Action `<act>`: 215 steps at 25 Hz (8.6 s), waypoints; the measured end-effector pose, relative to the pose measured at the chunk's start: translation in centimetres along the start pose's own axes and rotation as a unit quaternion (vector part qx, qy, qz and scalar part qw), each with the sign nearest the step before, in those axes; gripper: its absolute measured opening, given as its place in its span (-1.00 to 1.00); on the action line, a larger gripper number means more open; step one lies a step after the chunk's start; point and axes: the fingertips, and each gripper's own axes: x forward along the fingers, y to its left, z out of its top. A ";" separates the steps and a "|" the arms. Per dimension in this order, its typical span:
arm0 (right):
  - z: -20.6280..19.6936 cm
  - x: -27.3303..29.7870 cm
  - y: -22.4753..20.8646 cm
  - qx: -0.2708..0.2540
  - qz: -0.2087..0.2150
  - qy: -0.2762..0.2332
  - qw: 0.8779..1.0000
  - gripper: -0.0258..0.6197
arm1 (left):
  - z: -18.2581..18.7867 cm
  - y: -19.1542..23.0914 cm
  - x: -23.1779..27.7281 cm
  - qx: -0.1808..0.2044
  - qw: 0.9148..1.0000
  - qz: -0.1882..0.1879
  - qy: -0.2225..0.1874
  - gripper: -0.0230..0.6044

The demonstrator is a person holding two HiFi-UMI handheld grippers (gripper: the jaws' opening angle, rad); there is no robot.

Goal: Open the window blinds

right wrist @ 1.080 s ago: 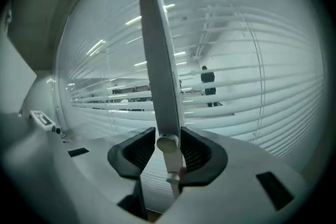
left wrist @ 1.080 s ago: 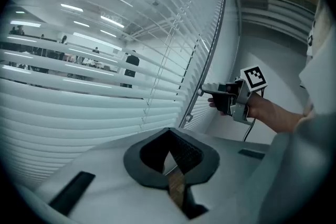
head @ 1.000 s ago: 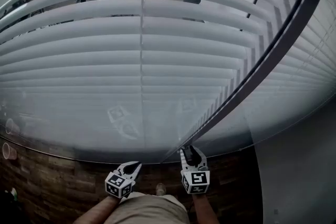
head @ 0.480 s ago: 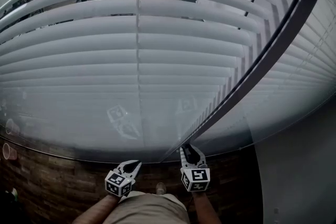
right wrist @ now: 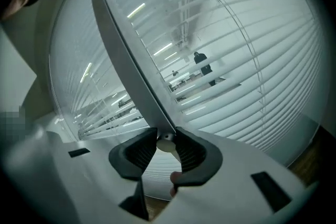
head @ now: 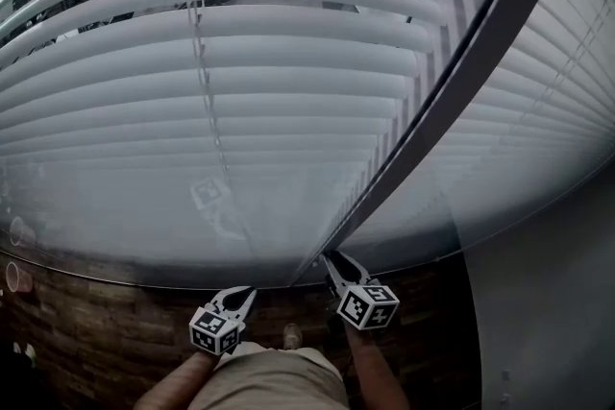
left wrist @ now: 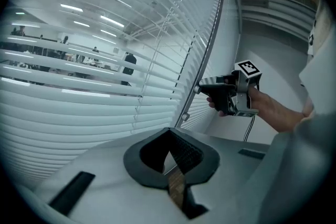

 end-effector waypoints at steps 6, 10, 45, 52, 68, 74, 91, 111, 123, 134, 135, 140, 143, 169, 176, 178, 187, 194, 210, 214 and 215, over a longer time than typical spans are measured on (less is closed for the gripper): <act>1.5 -1.1 0.6 0.006 0.042 0.001 0.999 -0.55 | 1.0 -2.7 0.4 0.005 1.000 0.015 -0.011 -0.89; 1.6 -1.8 2.8 -0.015 0.088 0.010 0.996 -0.55 | 1.7 -2.9 -1.4 0.018 0.999 0.036 -0.029 -0.89; 9.7 -12.7 4.9 -0.274 0.104 0.066 0.954 -0.52 | 10.9 -12.8 -8.9 0.001 0.990 0.076 -0.119 -0.89; 6.2 -15.7 3.9 -0.253 0.062 0.066 0.963 -0.52 | 7.7 -12.9 -9.7 0.002 0.993 0.053 -0.106 -0.89; -7.6 -25.0 18.5 -0.238 0.029 0.012 0.971 -0.52 | -3.5 -12.9 -31.8 0.010 0.988 0.079 -0.134 -0.89; -10.9 -28.1 22.2 -0.244 0.031 0.007 0.969 -0.52 | -6.0 -13.3 -36.5 0.005 0.985 0.089 -0.145 -0.89; -13.3 -30.5 20.6 -0.240 0.071 0.034 0.967 -0.52 | -9.0 -16.8 -38.9 -0.015 0.983 0.129 -0.132 -0.89; -14.1 -52.6 5.7 -0.263 0.125 0.059 0.955 -0.52 | -18.1 -46.3 -29.5 -0.070 0.983 0.142 -0.096 -0.89; -16.3 -59.3 4.9 -0.278 0.132 0.069 0.949 -0.52 | -21.5 -50.7 -33.3 -0.080 0.978 0.171 -0.091 -0.89; -18.4 -61.5 10.2 -0.320 0.088 0.022 0.943 -0.52 | -22.6 -47.7 -37.9 -0.083 0.982 0.127 -0.116 -0.89; -18.8 -61.5 10.8 -0.321 0.083 0.022 0.943 -0.52 | -22.8 -47.1 -38.6 -0.082 0.982 0.124 -0.116 -0.89; -21.2 -61.3 13.8 -0.330 0.068 0.031 0.941 -0.52 | -24.0 -44.6 -41.6 -0.084 0.983 0.117 -0.111 -0.89; -22.3 -60.0 15.6 -0.331 0.072 0.045 0.940 -0.52 | -24.1 -42.8 -42.7 -0.076 0.985 0.115 -0.107 -0.89; -22.8 -59.3 17.6 -0.395 0.079 0.041 0.915 -0.52 | -24.1 -41.4 -42.4 -0.069 0.987 0.122 -0.084 -0.89; -23.6 -59.9 15.4 -0.387 0.086 0.041 0.917 -0.52 | -25.0 -43.1 -40.2 -0.070 0.987 0.121 -0.075 -0.89; -24.1 -60.4 14.6 -0.377 0.079 0.041 0.922 -0.52 | -25.5 -43.5 -39.5 -0.071 0.989 0.114 -0.065 -0.89; -24.0 -59.5 14.6 -0.368 0.073 0.040 0.926 -0.52 | -23.6 -43.3 -38.1 -0.076 0.990 0.100 -0.069 -0.89; -24.0 -59.6 13.7 -0.362 0.074 0.042 0.928 -0.52 | -23.0 -43.3 -37.4 -0.070 0.990 0.098 -0.069 -0.89; -21.7 -61.5 12.3 -0.372 0.096 0.072 0.920 -0.65 | -20.8 -46.4 -35.6 -0.062 0.992 0.095 -0.054 -0.89; -20.6 -61.3 10.8 -0.353 0.105 0.065 0.927 -0.66 | -20.2 -47.5 -33.8 -0.060 0.992 0.099 -0.057 -0.89; -20.8 -60.8 10.0 -0.351 0.107 0.065 0.928 -0.66 | -20.6 -47.3 -32.9 -0.061 0.991 0.102 -0.056 -0.89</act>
